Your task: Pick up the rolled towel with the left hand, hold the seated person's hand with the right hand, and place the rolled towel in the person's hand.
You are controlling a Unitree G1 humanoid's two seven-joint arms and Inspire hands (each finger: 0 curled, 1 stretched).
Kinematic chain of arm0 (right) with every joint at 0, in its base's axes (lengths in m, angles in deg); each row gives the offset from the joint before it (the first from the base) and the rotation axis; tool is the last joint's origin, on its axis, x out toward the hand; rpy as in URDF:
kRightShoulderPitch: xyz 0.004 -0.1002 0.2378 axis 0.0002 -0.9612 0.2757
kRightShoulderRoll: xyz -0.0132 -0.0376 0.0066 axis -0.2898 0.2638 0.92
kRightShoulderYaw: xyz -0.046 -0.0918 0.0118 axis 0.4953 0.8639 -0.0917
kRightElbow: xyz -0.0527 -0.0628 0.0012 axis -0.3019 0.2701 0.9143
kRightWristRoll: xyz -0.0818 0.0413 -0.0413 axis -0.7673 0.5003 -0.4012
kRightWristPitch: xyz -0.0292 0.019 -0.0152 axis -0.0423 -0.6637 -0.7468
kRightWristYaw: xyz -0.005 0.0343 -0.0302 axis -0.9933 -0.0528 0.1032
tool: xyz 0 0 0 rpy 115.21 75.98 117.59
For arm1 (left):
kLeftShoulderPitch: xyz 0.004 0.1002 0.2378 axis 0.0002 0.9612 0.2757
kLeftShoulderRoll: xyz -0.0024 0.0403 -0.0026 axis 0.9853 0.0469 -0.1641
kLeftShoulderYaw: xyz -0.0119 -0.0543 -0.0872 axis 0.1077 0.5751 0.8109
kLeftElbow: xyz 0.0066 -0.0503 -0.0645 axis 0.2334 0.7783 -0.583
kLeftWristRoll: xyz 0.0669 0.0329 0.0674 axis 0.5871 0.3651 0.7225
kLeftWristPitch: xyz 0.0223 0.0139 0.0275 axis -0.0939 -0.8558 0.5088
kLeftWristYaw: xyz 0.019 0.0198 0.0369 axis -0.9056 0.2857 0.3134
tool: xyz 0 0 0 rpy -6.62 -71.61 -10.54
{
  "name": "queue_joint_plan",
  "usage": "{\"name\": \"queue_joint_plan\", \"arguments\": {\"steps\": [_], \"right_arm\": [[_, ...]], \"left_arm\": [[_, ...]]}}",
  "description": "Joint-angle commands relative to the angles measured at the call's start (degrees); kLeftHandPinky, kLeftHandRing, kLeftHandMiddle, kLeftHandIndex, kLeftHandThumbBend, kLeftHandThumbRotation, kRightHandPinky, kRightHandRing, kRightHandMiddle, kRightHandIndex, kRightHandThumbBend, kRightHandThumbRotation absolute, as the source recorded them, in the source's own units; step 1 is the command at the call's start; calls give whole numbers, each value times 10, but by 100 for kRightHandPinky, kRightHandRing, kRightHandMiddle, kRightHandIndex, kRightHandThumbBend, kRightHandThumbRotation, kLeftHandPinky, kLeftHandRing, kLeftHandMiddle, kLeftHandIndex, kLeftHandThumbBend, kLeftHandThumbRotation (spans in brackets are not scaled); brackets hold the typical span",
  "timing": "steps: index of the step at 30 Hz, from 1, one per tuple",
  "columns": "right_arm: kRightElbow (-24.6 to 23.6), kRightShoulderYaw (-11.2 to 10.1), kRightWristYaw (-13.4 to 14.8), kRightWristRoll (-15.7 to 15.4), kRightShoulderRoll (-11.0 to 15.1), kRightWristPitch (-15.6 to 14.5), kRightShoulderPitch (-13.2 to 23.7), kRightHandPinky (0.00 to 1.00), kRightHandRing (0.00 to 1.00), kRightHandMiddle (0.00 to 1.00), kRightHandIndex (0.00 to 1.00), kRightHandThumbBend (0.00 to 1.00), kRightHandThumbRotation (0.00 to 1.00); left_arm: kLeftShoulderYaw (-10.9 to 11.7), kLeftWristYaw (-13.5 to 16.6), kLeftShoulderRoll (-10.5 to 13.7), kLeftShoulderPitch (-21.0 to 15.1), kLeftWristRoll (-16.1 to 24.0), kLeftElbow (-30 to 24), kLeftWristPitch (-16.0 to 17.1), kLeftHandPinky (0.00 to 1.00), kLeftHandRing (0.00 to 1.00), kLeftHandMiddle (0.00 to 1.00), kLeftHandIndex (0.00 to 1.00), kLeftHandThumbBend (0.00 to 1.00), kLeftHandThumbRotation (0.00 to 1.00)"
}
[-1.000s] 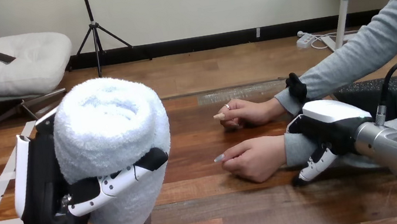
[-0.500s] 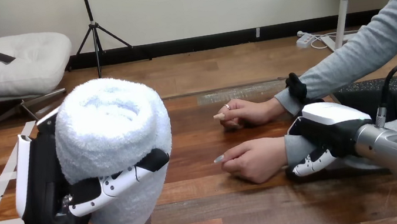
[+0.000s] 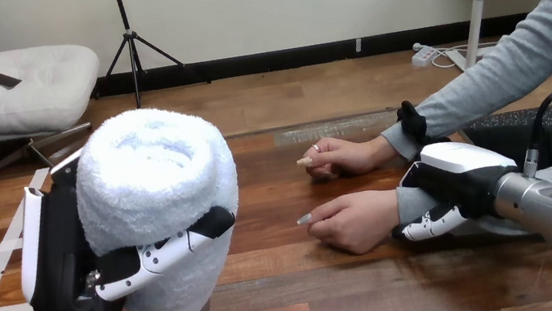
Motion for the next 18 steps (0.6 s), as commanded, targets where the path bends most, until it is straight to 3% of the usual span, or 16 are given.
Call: {"name": "queue_joint_plan", "arguments": {"steps": [1, 10, 18], "right_arm": [[4, -18, 6, 20, -4, 14, -2, 35, 39, 45, 45, 49, 43], [3, -26, 9, 36, -3, 24, -5, 32, 36, 42, 42, 47, 38], [1, -34, 6, 43, -2, 27, -6, 31, 36, 42, 43, 46, 40]], "left_arm": [[9, 1, -1, -30, 1, -18, 12, 21, 26, 32, 37, 57, 0], [9, 2, -3, -29, 1, -20, 9, 21, 26, 32, 37, 57, 0], [8, 2, -4, -29, 1, -18, 9, 21, 26, 32, 37, 57, 0]]}}
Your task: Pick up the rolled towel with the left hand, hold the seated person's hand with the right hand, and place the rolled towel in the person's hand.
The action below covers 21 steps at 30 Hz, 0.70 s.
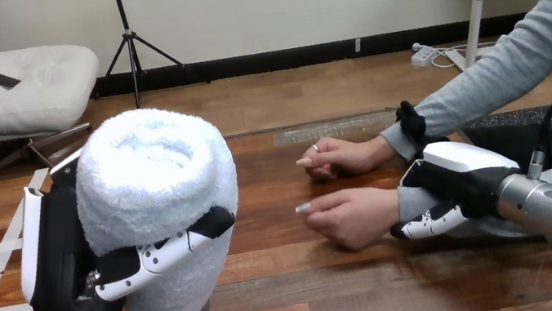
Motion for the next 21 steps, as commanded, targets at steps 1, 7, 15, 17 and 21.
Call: {"name": "queue_joint_plan", "arguments": {"steps": [1, 7, 15, 17, 21], "right_arm": [[-1, -20, 6, 20, -3, 15, 2, 31, 36, 42, 43, 46, 40], [-2, -26, 3, 29, -1, 25, 2, 30, 35, 41, 42, 45, 40], [-7, -33, 5, 34, 3, 37, 1, 30, 35, 41, 42, 44, 40], [-8, -36, 5, 35, 3, 40, 1, 30, 35, 41, 42, 44, 39], [-9, -41, 3, 38, 4, 48, 1, 30, 34, 40, 42, 44, 36]], "left_arm": [[8, 1, -3, -30, 1, -16, 11, 21, 26, 32, 37, 57, 0], [9, 2, -3, -31, 3, -12, 15, 21, 26, 32, 37, 57, 0], [9, 3, -4, -30, 2, -13, 10, 21, 27, 32, 37, 58, 0], [10, 4, -4, -30, 3, -13, 9, 21, 27, 32, 37, 58, 0], [10, 5, -4, -29, 4, -14, 7, 21, 27, 33, 37, 58, 0]]}}
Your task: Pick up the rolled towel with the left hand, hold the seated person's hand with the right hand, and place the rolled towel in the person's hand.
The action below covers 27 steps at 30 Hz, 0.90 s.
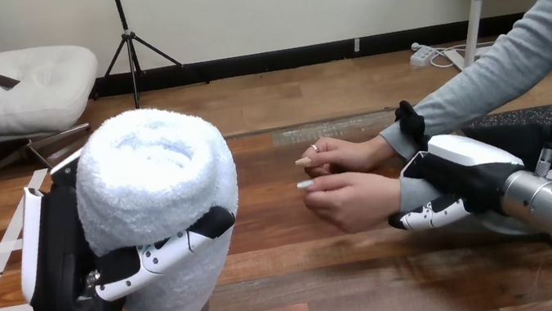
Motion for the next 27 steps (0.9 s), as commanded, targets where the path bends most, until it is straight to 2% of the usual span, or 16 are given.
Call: {"name": "queue_joint_plan", "arguments": {"steps": [1, 18, 27], "right_arm": [[-10, -19, 2, 21, -1, 19, 6, 30, 34, 40, 41, 44, 36], [-27, -34, -11, 46, 5, 30, 5, 27, 31, 38, 42, 44, 30], [-37, -41, -13, 51, 11, 47, 3, 25, 30, 36, 40, 44, 29]], "left_arm": [[9, 5, -4, -29, 4, -14, 7, 21, 27, 33, 37, 58, 0], [9, 1, -4, -30, -5, -9, 7, 22, 27, 33, 37, 58, 0], [9, 2, -4, -32, -3, -8, 6, 22, 27, 33, 37, 59, 0]]}}
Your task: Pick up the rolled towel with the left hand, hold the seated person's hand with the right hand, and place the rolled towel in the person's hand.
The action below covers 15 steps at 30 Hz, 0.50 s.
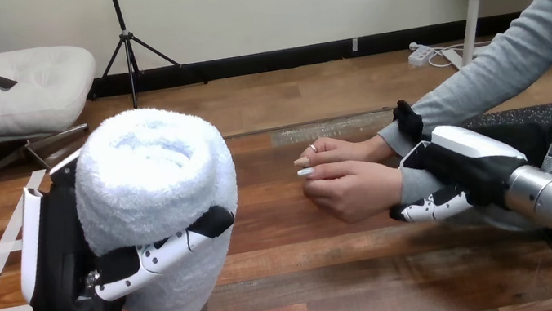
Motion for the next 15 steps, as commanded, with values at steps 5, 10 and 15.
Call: {"name": "queue_joint_plan", "arguments": {"steps": [5, 10, 15], "right_arm": [[-38, -20, -3, 21, 8, 23, 9, 25, 29, 36, 39, 44, 29], [-46, -24, -10, 30, 10, 29, 7, 22, 27, 33, 36, 44, 30], [-50, -24, -14, 32, 11, 32, 7, 22, 26, 33, 36, 44, 29]], "left_arm": [[10, 5, -4, -33, 3, -9, 5, 21, 27, 33, 37, 59, 0], [11, 6, -4, -34, 6, -8, 5, 21, 27, 33, 37, 60, 0], [10, 7, -5, -36, 6, -5, 5, 22, 27, 33, 37, 60, 0]]}}
